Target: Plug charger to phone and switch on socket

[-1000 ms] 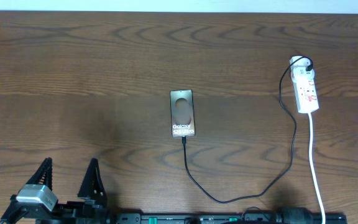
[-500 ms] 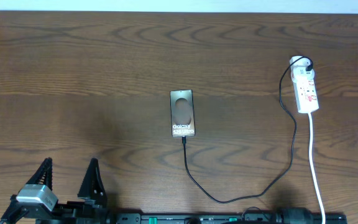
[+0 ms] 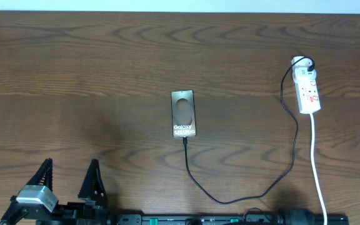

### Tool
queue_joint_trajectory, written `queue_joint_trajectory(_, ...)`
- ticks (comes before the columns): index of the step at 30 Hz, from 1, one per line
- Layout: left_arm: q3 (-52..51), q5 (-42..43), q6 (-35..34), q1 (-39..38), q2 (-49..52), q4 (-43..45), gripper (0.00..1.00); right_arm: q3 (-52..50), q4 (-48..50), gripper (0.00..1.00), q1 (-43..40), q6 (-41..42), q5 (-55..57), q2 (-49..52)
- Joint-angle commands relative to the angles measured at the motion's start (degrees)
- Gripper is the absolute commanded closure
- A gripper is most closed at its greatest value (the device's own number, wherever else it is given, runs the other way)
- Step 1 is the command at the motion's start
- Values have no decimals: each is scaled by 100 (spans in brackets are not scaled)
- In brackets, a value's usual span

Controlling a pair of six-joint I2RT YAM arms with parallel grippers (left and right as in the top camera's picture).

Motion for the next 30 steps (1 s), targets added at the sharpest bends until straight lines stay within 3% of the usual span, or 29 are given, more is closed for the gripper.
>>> queue_joint_trajectory(1,-17,-70,37,26,-68,9,3,-656,-39,1,13,450,26,-85)
queue_joint_trajectory(4,-17,-70,37,26,-68,9,3,-1412,-61,1,13,522,4,-85)
queue_joint_trajectory(10,-17,-70,37,26,-68,9,3,-2859,-339,1,13,1558,4,-85)
queue_joint_trajectory(16,-17,-70,37,26,-68,-210,3,-4109,-223,1,26,2120,699,-85)
queue_joint_trajectory(23,-17,-70,37,26,-68,-1412,3,-5171,98,1,33,2236,1886,-83)
queue_joint_trajectory(28,-17,-70,37,26,-68,-2535,3,-5823,671,1,33,2234,1801,-83)
queue_joint_trajectory(30,-31,-11,-31,26,-68,-2608,3,-6026,852,1,33,2236,1609,-83)
